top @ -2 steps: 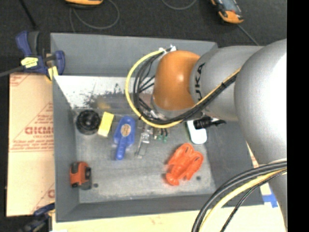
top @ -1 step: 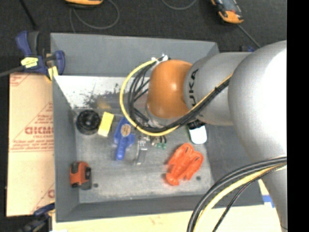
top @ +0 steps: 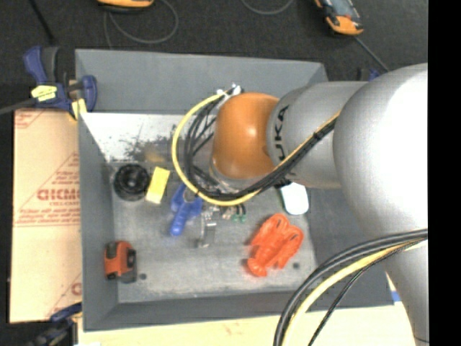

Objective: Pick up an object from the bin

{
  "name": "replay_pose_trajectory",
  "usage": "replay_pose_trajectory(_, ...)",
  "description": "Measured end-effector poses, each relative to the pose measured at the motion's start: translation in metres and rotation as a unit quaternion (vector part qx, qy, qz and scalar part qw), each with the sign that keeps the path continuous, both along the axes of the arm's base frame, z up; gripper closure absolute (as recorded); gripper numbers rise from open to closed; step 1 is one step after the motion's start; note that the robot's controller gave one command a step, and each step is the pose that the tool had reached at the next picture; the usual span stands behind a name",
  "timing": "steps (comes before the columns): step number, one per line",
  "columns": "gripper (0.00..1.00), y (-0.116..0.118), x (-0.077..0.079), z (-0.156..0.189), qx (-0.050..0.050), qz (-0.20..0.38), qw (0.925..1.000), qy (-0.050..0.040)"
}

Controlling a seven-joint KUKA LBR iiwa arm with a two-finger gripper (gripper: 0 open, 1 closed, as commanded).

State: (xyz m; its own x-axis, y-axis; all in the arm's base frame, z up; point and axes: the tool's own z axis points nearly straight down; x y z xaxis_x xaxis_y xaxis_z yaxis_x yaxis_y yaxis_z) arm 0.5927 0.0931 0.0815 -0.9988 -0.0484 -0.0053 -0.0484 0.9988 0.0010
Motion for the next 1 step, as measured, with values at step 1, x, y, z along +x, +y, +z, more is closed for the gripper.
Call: replay_pose_trajectory(1, 0.00, 0.0069, -0.0004, -0.0043, 0.000, -0.030, 0.9995, 0.0002)
